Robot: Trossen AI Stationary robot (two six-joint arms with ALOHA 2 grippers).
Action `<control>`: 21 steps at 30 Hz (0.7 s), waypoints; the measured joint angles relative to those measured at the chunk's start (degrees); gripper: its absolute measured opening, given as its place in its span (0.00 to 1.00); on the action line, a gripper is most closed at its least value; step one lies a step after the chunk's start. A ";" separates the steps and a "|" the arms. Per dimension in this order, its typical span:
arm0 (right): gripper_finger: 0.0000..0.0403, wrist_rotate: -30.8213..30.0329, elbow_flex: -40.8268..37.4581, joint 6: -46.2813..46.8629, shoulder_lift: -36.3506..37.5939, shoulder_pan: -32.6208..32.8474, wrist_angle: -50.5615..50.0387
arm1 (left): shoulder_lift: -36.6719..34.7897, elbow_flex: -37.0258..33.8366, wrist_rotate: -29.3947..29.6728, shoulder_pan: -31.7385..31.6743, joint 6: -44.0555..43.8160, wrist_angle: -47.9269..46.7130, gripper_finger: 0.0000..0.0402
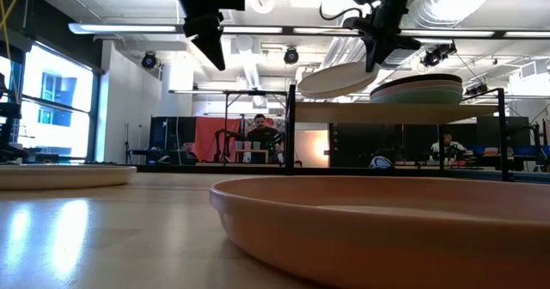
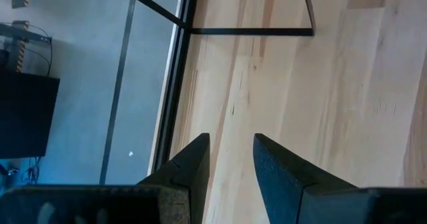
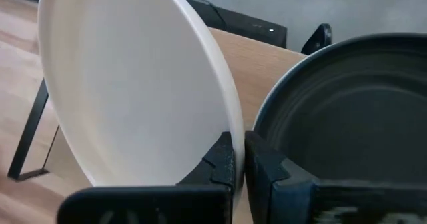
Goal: Place and stack plates onto a shelf
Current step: Put the white plate on the shelf
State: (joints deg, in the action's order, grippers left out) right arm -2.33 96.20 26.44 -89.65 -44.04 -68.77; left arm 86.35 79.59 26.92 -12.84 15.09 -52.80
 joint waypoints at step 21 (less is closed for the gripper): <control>0.00 -3.49 -0.04 5.25 -5.66 3.21 -0.78 | 0.00 0.00 0.00 0.00 0.04 -0.09 0.26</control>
State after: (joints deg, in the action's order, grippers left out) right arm -5.82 96.16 31.69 -95.31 -40.83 -69.55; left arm 86.35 79.59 26.92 -12.84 15.14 -52.88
